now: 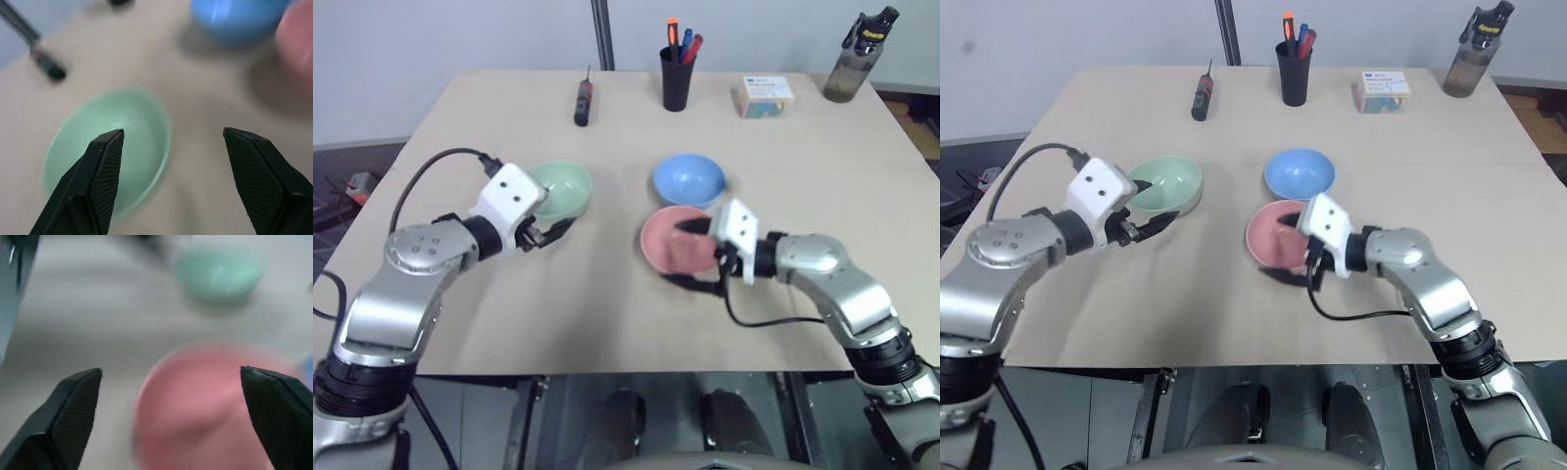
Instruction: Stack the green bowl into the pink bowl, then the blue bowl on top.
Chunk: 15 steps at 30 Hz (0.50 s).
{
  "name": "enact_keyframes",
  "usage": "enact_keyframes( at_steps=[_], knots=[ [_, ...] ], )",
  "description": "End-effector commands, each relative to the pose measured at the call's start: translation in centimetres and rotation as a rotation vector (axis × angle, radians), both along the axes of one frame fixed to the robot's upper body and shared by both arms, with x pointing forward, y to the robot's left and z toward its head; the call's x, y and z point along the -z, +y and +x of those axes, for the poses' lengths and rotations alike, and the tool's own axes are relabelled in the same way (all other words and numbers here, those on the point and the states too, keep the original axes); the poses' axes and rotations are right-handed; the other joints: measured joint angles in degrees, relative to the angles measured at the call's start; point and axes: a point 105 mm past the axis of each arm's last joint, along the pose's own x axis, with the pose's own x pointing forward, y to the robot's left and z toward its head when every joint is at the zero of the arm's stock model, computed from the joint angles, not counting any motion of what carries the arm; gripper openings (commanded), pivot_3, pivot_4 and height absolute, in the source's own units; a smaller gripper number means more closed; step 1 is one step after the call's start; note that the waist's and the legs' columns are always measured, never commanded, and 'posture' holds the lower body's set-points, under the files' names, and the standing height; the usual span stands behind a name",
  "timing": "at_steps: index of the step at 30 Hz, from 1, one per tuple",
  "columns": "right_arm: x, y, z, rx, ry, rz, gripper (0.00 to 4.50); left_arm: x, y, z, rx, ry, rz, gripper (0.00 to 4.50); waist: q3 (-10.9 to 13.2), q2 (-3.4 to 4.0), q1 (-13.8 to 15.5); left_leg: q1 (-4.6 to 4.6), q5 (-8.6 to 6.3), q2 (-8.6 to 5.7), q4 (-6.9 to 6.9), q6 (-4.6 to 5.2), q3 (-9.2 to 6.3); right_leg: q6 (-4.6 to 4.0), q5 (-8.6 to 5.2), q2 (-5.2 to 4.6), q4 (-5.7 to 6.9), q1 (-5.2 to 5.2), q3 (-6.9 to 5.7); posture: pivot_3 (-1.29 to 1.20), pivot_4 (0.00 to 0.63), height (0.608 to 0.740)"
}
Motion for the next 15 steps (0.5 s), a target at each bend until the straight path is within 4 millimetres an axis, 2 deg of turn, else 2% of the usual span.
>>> enact_keyframes(
  at_steps=[1, 7, 11, 13, 14, 15],
  knots=[
    [-1.7, -0.9, -0.9, -0.012, -0.095, 0.006, 4.48, 0.2, 0.3, 0.6, -0.058, 0.028, 0.096, 3.46, 0.0, -0.01, 0.01, -0.01, 0.0, -0.01, 0.0, 0.0, -0.01, 0.0, 0.0, 0.0, 0.0, 0.01, -0.02, 0.0, 0.15, 0.74],
    [-2.0, -1.8, 0.4, 0.069, -0.137, 0.003, 4.48, 1.9, 0.3, 2.2, -0.068, 0.066, 0.219, 3.46, 0.01, -0.01, -0.15, -0.02, 0.01, -0.01, 0.0, 0.0, 0.05, 0.0, 0.0, 0.05, 0.04, -0.03, 0.03, 0.0, 0.15, 0.74],
    [-2.0, -2.1, 0.5, 0.096, -0.154, 0.003, 4.5, 2.0, 0.2, 3.8, -0.075, 0.043, 0.276, 2.65, 0.03, -0.04, 0.03, -0.05, 0.0, -0.02, 0.01, 0.0, 0.06, 0.0, 0.0, 0.04, 0.03, -0.05, 0.04, 0.0, 0.15, 0.74],
    [-1.8, -2.4, 0.5, 0.112, -0.155, 0.003, 4.5, 2.1, 0.2, 4.2, -0.063, 0.034, 0.298, 1.6, 0.03, -0.05, 0.1, -0.08, 0.01, -0.02, 0.02, 0.0, 0.02, 0.0, 0.0, 0.04, 0.02, -0.04, -0.01, 0.0, 0.15, 0.74],
    [-1.7, -2.5, 0.5, 0.119, -0.155, 0.002, 4.5, 2.1, 0.0, 4.3, -0.051, 0.03, 0.311, 1.6, 0.04, -0.06, 0.07, -0.08, 0.0, -0.03, 0.03, 0.0, 0.03, 0.0, 0.0, 0.04, 0.02, -0.04, -0.02, 0.0, 0.15, 0.74],
    [-1.6, -2.6, 0.5, 0.126, -0.155, 0.0, 4.5, 2.2, -0.1, 4.4, -0.046, 0.028, 0.313, 1.33, 0.04, -0.06, -0.01, -0.08, 0.0, -0.04, 0.04, 0.0, 0.04, 0.0, 0.0, 0.03, 0.01, -0.05, 0.0, 0.0, 0.15, 0.74]
  ],
)
